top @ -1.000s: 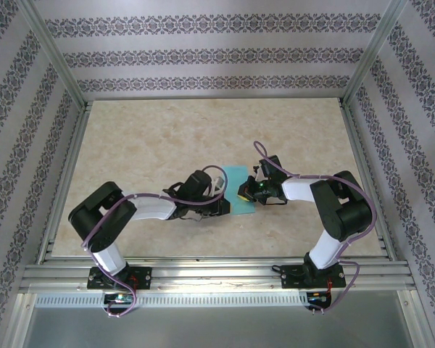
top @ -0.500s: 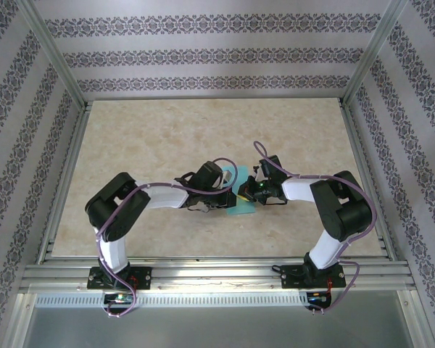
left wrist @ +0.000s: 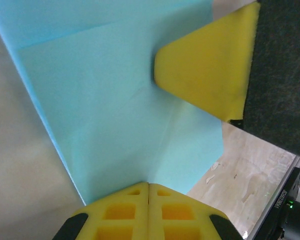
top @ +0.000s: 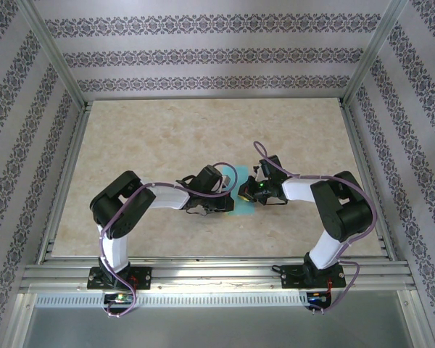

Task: Fold a paper plane with a square sheet of paper (pick it up from the middle)
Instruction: Fold the triangle a second time at the center of the table.

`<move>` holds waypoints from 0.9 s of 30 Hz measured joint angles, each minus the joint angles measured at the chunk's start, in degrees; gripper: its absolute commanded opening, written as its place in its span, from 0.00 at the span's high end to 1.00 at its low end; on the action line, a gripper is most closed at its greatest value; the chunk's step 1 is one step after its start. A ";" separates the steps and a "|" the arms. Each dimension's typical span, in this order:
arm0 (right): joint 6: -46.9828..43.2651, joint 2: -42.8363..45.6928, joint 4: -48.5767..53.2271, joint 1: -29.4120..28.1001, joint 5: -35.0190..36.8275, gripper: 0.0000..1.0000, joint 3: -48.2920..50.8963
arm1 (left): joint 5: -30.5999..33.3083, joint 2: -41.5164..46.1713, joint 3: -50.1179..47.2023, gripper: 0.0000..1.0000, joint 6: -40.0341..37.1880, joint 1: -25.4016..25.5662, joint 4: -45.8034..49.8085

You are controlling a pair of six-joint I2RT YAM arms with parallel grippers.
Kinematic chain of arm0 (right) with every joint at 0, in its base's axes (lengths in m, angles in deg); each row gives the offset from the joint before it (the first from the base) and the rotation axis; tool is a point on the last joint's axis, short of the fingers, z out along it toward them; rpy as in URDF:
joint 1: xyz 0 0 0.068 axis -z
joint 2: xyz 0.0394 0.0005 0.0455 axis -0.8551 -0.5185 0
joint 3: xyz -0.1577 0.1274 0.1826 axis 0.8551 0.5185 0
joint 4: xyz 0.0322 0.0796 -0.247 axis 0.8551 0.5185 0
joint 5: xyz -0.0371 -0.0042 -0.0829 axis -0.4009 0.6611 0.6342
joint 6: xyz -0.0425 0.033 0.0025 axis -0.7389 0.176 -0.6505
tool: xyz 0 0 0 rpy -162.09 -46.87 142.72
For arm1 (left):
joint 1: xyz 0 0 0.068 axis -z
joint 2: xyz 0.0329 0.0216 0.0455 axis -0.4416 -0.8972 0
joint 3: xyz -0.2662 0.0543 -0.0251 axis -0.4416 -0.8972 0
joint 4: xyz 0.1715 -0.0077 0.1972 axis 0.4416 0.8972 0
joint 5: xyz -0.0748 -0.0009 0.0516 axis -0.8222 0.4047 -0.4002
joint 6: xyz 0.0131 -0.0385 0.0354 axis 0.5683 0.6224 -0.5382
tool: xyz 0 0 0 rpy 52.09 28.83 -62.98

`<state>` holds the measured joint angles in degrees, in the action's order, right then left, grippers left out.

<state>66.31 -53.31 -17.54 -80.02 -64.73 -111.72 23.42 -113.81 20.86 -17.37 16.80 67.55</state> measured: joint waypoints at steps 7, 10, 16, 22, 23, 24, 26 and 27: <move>-1.88 4.81 1.99 -0.68 -0.33 1.00 0.13 | 0.00 0.31 -0.98 1.00 -0.02 0.00 -1.68; -2.40 4.66 1.77 -2.32 -0.76 1.00 0.13 | 0.00 0.31 -0.98 1.00 -0.02 0.00 -1.73; -2.38 0.17 0.20 -3.69 -1.88 1.00 0.92 | 0.02 0.37 -1.18 1.00 -0.02 0.00 -1.97; -2.21 -0.37 -1.60 -2.32 -3.50 1.00 1.46 | 0.24 0.46 -1.42 1.00 -0.04 0.00 -2.23; -2.05 -0.46 -1.73 -2.05 -3.61 1.00 1.46 | 0.24 0.48 -1.53 1.00 -0.04 0.00 -2.43; -1.88 -0.52 -1.79 -1.66 -3.69 1.00 1.44 | 0.24 0.48 -1.60 1.00 -0.04 0.00 -2.58; -1.62 -0.61 -1.95 -0.28 -3.69 1.00 1.38 | 0.24 0.52 -1.77 1.00 -0.04 0.00 -2.82; -1.62 -0.63 -1.88 0.39 -3.52 1.00 1.22 | 0.24 0.52 -1.86 1.00 -0.04 0.00 -2.95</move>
<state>64.69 -53.94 -19.42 -79.63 -68.25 -110.50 23.66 -113.29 19.00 -17.41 16.80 64.60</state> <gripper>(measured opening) 0.049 0.062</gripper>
